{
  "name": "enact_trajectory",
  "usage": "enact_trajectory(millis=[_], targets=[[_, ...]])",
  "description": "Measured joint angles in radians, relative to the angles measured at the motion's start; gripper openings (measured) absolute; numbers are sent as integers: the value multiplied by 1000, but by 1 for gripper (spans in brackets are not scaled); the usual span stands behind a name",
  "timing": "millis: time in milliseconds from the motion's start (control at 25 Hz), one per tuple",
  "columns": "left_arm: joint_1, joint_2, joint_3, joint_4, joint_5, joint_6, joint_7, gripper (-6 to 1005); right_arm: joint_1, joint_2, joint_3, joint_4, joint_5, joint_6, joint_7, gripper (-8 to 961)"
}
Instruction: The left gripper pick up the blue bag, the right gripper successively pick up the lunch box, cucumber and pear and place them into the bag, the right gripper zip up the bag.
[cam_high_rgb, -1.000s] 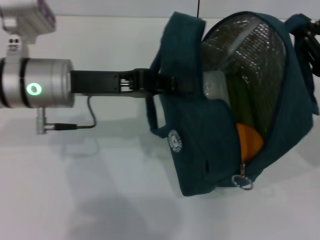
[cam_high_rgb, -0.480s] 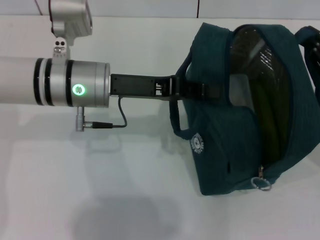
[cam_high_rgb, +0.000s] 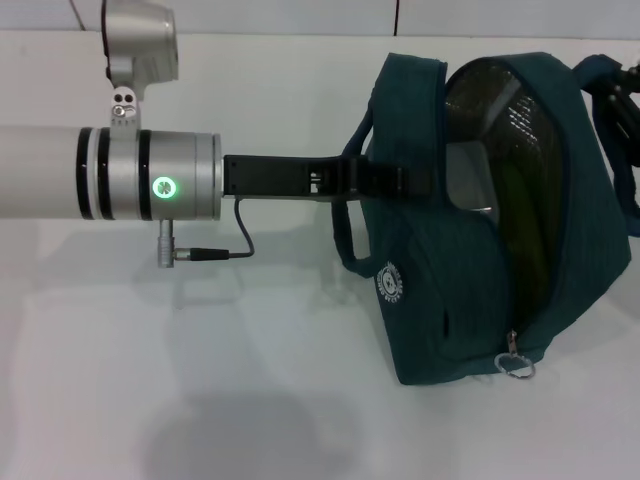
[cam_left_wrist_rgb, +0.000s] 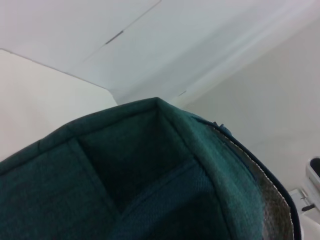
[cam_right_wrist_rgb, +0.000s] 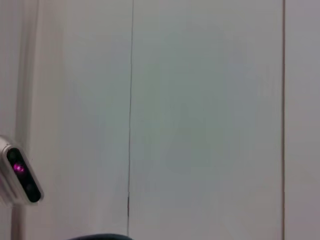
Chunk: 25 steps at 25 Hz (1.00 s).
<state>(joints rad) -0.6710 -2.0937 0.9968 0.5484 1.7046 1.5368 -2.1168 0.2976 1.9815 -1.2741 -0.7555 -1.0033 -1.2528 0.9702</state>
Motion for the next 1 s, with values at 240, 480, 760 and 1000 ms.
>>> enact_trajectory(millis=[240, 480, 760, 1000], targets=[[14, 0, -3, -8, 0, -1, 16, 37, 25, -3, 0, 31, 0, -5, 30, 97], [29, 1, -8, -8, 0, -1, 25, 39, 9, -5, -1, 32, 0, -12, 34, 114], [40, 2, -9, -8, 0, -1, 26, 38, -20, -6, -1, 33, -18, -31, 38, 306], [47, 2, -11, -8, 0, -1, 26, 37, -68, -5, 18, 33, -36, -55, 35, 546]])
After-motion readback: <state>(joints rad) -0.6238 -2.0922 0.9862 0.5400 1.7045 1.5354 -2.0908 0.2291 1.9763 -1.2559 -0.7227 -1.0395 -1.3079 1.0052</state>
